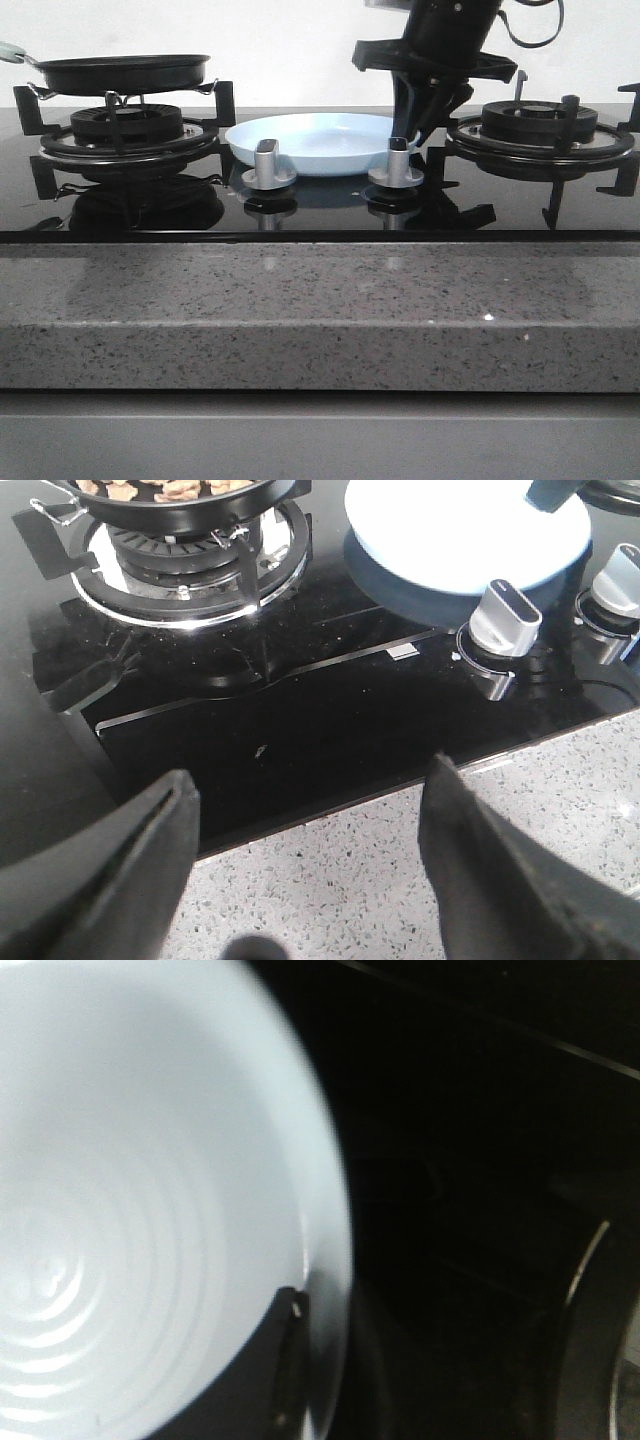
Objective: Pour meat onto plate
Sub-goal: 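Lower the right gripper to the light blue plate's rim and grasp it, then lift the plate with the right gripper and hold it near the pan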
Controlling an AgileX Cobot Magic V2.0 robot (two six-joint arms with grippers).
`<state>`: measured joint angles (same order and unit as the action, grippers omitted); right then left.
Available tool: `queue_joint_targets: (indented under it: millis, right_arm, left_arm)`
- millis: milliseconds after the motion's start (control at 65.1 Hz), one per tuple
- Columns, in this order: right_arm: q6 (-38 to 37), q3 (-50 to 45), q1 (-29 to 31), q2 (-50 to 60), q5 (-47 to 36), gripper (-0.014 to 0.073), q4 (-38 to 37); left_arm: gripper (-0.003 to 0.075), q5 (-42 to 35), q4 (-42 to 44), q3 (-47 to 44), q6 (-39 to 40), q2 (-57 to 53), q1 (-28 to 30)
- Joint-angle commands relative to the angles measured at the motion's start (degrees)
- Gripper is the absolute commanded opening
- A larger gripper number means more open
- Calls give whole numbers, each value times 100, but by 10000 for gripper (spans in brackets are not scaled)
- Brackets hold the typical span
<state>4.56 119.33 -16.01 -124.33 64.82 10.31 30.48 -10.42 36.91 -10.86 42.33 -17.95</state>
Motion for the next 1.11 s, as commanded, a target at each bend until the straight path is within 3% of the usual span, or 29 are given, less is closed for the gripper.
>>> queue_joint_targets:
  millis: [0, 123, 737, 1091]
  right_arm:
    - [94, 173, 20, 308, -75, 6, -3]
    - [94, 173, 20, 308, -87, -74, -3]
    - [-78, 69, 20, 1355, -422, -69, 123]
    - [124, -1565, -56, 2516, -1230, -69, 862]
  left_arm:
    - [471, -387, -47, 209, 4, 9, -41]
    - [471, -387, -47, 209, 4, 9, -41]
    - [471, -408, -47, 209, 4, 9, -41]
    - [471, -621, -47, 209, 4, 9, -41]
